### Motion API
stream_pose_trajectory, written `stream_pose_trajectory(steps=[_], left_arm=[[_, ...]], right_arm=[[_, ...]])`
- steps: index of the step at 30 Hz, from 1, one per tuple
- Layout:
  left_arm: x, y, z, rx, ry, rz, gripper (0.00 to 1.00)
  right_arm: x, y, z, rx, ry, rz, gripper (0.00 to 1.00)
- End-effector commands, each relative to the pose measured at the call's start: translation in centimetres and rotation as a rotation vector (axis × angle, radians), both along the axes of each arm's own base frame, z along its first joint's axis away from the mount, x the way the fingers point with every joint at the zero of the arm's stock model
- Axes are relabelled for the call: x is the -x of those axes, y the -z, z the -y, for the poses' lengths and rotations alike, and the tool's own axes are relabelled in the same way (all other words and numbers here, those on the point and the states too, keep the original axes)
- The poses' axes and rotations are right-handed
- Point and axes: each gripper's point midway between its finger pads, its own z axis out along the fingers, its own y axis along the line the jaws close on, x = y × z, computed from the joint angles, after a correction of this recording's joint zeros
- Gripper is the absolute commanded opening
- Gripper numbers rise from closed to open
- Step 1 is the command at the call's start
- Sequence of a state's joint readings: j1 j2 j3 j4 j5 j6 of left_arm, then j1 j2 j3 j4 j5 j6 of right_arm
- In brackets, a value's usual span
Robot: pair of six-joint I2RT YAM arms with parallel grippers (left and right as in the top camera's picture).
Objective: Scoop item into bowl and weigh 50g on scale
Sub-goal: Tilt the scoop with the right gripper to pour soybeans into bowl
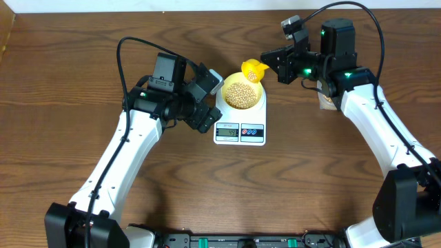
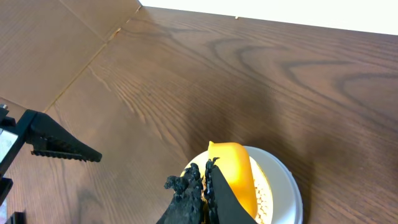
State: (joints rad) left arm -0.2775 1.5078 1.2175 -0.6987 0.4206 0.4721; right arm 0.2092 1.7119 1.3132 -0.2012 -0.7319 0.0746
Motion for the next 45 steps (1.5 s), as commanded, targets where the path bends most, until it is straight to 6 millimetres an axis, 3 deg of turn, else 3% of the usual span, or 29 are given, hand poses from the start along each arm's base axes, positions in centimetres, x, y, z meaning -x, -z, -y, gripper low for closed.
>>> stream_pose_trajectory(steps=[1,45], left_arm=[[0.29,0.20,-0.02,0.007,0.007,-0.007,0.86],[0.29,0.20,-0.02,0.007,0.007,-0.007,0.86]], right_arm=[[0.46,-1.16,-0.31,-0.001,-0.015,0.034,0.01],[0.45,-1.13,-0.33,0.025,-0.036,0.075,0.01]])
